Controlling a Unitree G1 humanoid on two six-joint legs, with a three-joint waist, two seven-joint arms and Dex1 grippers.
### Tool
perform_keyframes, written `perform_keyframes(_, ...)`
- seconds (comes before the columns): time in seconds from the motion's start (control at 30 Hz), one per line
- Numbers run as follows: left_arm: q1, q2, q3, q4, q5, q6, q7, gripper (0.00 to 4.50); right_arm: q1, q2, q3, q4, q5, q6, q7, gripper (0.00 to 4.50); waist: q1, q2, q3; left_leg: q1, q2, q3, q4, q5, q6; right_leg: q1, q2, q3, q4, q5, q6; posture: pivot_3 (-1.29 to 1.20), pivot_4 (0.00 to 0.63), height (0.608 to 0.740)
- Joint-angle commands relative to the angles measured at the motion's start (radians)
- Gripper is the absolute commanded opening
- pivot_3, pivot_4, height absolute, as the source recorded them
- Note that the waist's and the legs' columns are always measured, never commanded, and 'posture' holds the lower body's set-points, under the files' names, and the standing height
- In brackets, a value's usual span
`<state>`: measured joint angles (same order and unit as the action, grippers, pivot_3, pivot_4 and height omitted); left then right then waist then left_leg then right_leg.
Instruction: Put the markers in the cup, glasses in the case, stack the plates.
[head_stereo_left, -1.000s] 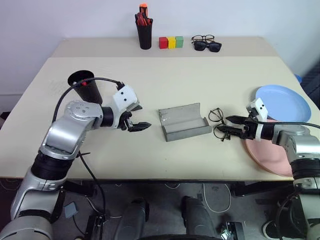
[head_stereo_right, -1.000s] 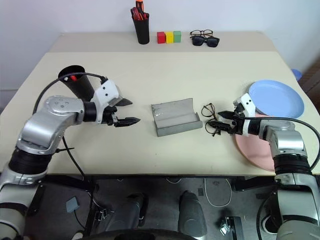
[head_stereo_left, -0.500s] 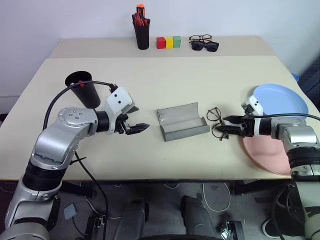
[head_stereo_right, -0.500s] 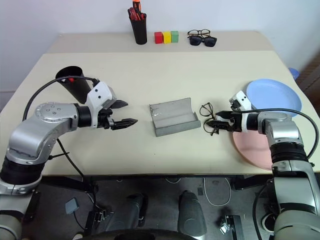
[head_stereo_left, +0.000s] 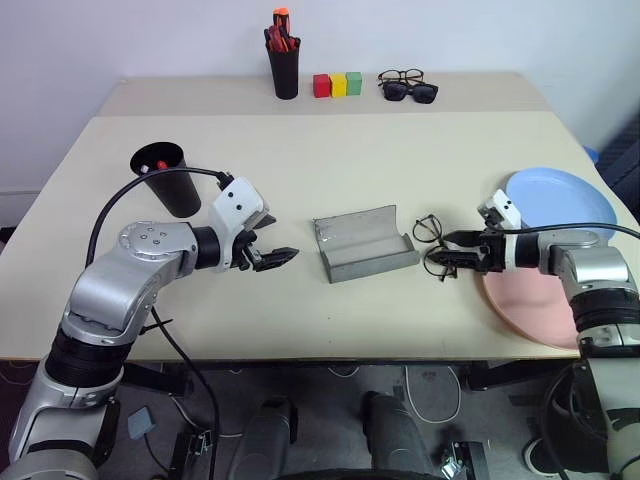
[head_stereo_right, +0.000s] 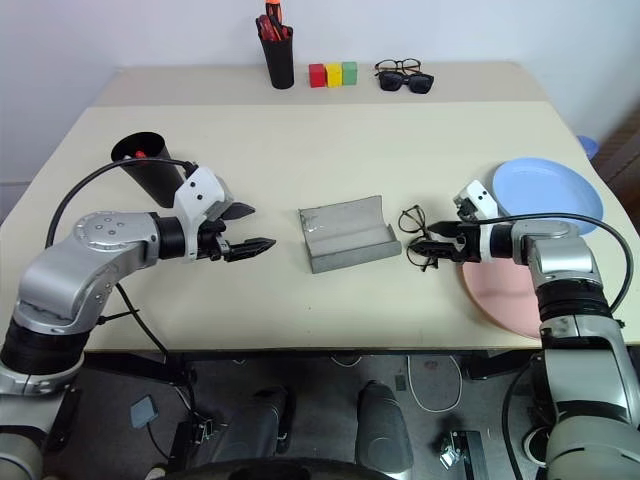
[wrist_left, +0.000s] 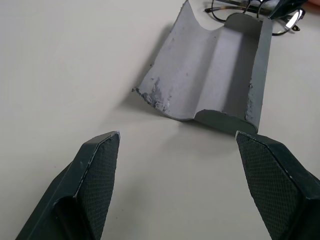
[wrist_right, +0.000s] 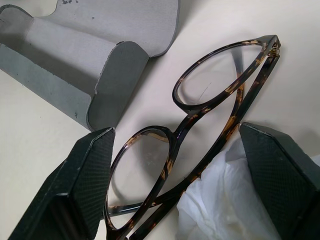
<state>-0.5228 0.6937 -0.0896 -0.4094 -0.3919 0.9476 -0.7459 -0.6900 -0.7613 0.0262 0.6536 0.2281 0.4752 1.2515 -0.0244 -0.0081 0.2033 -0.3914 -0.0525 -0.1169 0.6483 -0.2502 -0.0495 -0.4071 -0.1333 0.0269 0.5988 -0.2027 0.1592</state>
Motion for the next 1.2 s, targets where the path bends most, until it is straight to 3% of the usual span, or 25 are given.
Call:
perform_keyframes(0.03,-0.013,-0.004,0.016,-0.026,-0.011,-0.002,0.013,3.86,-0.029,0.007,-0.014,-0.015,0.005,-0.004,0.000,2.73,0.000,0.000,0.000,0.000,0.000,0.000,0.000,0.000,0.000,0.000,0.000,0.000,0.000,0.000,0.000,0.00,0.150,0.740)
perform_keyframes(0.2,-0.014,-0.009,0.010,-0.020,-0.014,-0.002,0.026,3.86,-0.035,0.009,-0.015,-0.013,0.005,-0.005,-0.001,0.23,-0.002,0.000,0.000,0.000,0.000,0.000,0.000,0.000,0.000,0.000,0.000,0.000,0.000,0.000,0.000,0.00,0.150,0.740)
perform_keyframes(0.23,-0.013,-0.009,0.009,-0.019,-0.015,-0.002,0.029,3.86,-0.036,0.010,-0.015,-0.012,0.005,-0.007,-0.003,0.10,-0.004,0.000,0.000,0.000,0.000,0.000,0.000,0.000,0.000,0.000,0.000,0.000,0.000,0.000,0.000,0.00,0.150,0.740)
perform_keyframes(0.67,-0.018,-0.026,0.006,-0.005,-0.013,-0.011,0.050,3.86,-0.046,-0.011,-0.054,-0.026,0.019,-0.071,-0.038,0.10,0.002,0.000,0.000,0.001,0.000,0.000,0.000,0.000,0.000,0.001,0.000,0.000,0.000,0.000,0.000,0.00,0.150,0.740)
perform_keyframes(0.87,-0.021,-0.036,0.003,0.018,-0.001,-0.043,0.059,3.86,-0.063,-0.002,-0.117,-0.057,0.049,-0.193,-0.056,0.10,0.002,0.000,0.000,0.000,0.000,0.000,0.000,0.000,0.000,0.001,0.000,0.000,0.000,0.000,0.000,0.00,0.150,0.740)
perform_keyframes(1.0,0.003,-0.067,0.027,0.038,0.021,-0.134,0.091,3.86,-0.087,0.040,-0.151,-0.099,0.080,-0.279,-0.067,0.10,0.000,0.000,0.000,0.000,0.000,0.000,0.000,0.000,0.000,0.001,0.000,0.000,-0.001,0.000,0.000,0.00,0.150,0.740)
perform_keyframes(1.2,0.083,-0.102,0.099,0.042,0.074,-0.369,0.139,3.86,-0.071,0.103,-0.095,-0.248,0.112,-0.276,0.001,0.10,-0.018,0.000,0.000,0.000,0.000,0.000,-0.001,0.001,-0.001,0.000,0.000,0.000,-0.001,0.000,0.000,0.00,0.150,0.740)
